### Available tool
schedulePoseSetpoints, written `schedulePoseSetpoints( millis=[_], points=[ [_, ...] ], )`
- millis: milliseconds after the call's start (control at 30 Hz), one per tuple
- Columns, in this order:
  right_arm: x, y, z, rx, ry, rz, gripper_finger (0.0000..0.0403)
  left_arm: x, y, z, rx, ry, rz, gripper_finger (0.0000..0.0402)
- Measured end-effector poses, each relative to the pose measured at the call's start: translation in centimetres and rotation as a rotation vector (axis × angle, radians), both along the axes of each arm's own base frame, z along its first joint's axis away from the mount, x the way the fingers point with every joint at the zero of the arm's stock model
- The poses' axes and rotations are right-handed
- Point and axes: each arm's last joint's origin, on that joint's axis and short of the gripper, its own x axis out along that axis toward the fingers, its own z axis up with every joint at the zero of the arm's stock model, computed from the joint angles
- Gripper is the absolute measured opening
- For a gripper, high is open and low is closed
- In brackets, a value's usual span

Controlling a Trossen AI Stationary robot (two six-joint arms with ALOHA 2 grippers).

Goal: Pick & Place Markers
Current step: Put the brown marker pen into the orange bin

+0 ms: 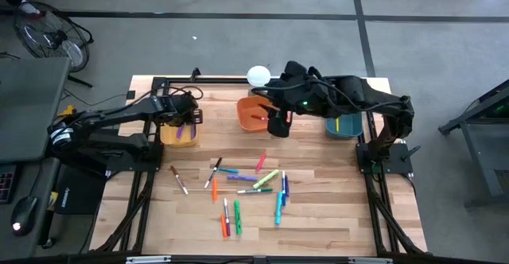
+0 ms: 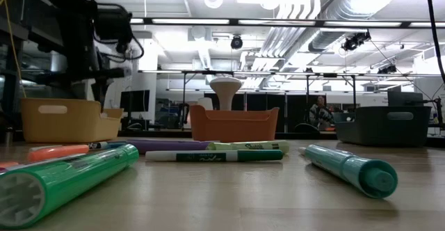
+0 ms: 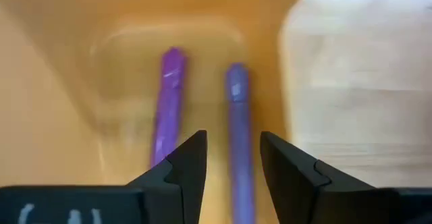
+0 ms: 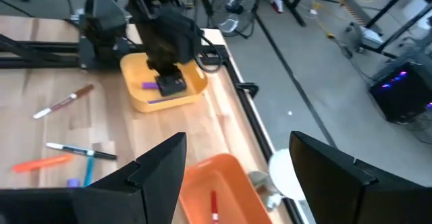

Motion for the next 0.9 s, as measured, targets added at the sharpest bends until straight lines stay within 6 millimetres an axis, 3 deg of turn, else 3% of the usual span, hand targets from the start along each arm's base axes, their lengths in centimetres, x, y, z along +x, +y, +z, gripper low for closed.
schedulePoseSetpoints(
  millis=[200,433,633,900],
  points=[
    [-2.1,-0.2,0.8,-0.016,0.031,-0.024,0.0252,-0.9,-0.6,3.5,0.081,-0.063,-0.066,0.0137],
    [-4.4,-0.3,0.8,-0.014,0.099,-0.046,0.0252,-2.6,-3.0,6.3,0.15,-0.187,-0.103,0.0138],
    [-6.2,-0.4,-2.5,-0.006,0.098,-0.045,0.0252,-3.1,-5.0,7.2,0.163,-0.297,-0.154,0.0138],
    [-10.5,-0.6,-7.9,0.107,-0.167,-0.04,0.0252,-2.3,-7.2,7.1,0.105,-0.324,-0.334,0.0138]
  ],
)
